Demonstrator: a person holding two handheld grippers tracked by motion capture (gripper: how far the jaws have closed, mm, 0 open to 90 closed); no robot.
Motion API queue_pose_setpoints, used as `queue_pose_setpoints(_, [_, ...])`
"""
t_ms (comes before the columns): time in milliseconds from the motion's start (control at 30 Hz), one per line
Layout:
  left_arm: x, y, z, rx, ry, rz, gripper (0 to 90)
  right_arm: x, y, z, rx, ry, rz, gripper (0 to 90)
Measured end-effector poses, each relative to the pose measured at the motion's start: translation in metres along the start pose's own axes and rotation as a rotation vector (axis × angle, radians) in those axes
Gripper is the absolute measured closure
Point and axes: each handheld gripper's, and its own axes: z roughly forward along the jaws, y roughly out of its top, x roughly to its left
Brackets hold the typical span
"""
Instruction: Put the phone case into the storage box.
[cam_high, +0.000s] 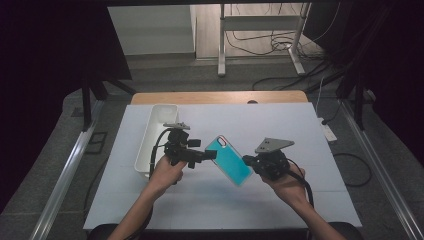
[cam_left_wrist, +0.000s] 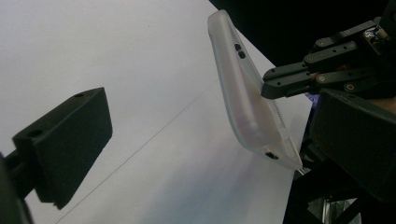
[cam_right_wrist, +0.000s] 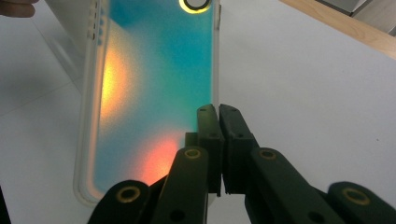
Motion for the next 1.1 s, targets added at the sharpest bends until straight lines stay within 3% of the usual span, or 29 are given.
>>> queue_pose_setpoints(500, [0.002, -0.001, 0.006, 0.02, -0.02, -0.023, 0.4, 0.009, 0.002, 0.002, -0.008, 0.01, -0.031, 88.4])
queue_pose_setpoints(600, [0.001, -0.001, 0.007, 0.033, -0.019, -0.024, 3.8, 0.01, 0.002, 0.002, -0.011, 0.009, -0.034, 88.4])
queue_pose_setpoints(667, [0.001, -0.002, 0.007, 0.043, -0.023, -0.029, 11.5, 0.01, 0.002, 0.002, -0.013, 0.008, -0.035, 88.4])
queue_pose_setpoints(900, [0.005, -0.003, 0.007, 0.072, -0.112, -0.082, 43.2, 0.013, 0.003, 0.002, -0.02, 0.004, -0.051, 88.4])
queue_pose_setpoints(1100, [0.004, -0.004, 0.01, 0.085, -0.147, -0.093, 61.4, 0.014, 0.003, 0.002, -0.031, 0.0, -0.061, 88.4])
